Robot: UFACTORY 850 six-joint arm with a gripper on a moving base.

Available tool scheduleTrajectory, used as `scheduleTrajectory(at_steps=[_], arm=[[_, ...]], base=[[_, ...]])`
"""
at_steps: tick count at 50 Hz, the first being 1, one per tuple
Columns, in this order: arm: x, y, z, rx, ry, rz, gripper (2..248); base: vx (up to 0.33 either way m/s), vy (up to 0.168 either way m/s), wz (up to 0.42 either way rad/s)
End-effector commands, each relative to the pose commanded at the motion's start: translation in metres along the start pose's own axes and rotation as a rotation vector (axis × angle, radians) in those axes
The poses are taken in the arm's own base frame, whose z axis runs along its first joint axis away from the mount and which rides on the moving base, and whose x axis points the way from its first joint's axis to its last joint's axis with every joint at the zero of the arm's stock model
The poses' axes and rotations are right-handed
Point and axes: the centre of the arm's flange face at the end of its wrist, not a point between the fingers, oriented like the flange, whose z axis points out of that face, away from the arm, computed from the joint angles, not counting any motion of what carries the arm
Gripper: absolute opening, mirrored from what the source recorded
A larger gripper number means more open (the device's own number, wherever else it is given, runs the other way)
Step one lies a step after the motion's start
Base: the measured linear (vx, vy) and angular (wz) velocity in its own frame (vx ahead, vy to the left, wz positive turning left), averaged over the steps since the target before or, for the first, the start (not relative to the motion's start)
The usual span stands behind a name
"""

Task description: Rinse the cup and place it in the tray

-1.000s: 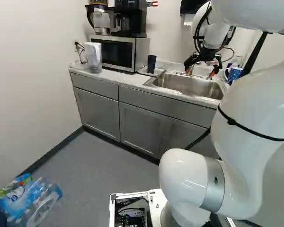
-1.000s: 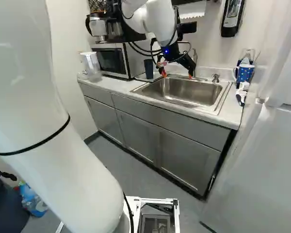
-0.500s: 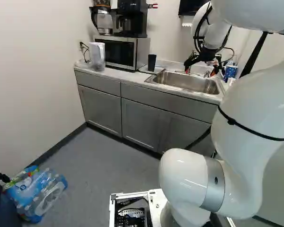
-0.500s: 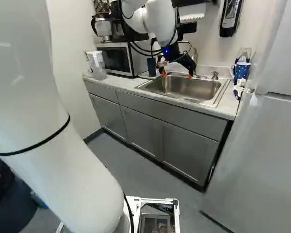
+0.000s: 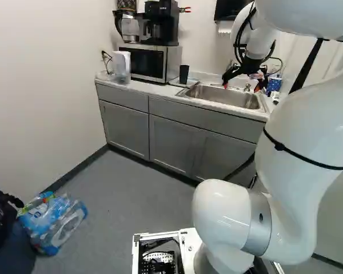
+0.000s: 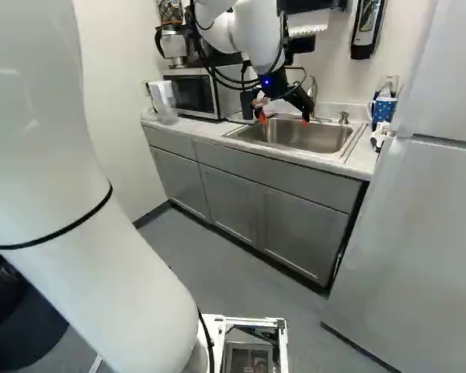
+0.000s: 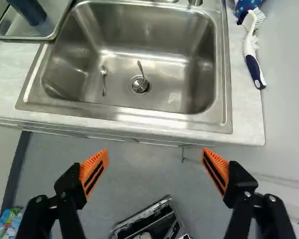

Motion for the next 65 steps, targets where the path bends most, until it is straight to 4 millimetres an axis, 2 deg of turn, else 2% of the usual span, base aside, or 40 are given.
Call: scheduleTrajectory(at_steps=[39,65], arm=[[-0.001,-0.001,0.001,0.002,0.003,-0.002,247],[-0.013,-0.013,0.012,0.019,0.035,-0.02,247]], base=[[-0.063,0.021,0.008],[0.0,0.0,0.0]])
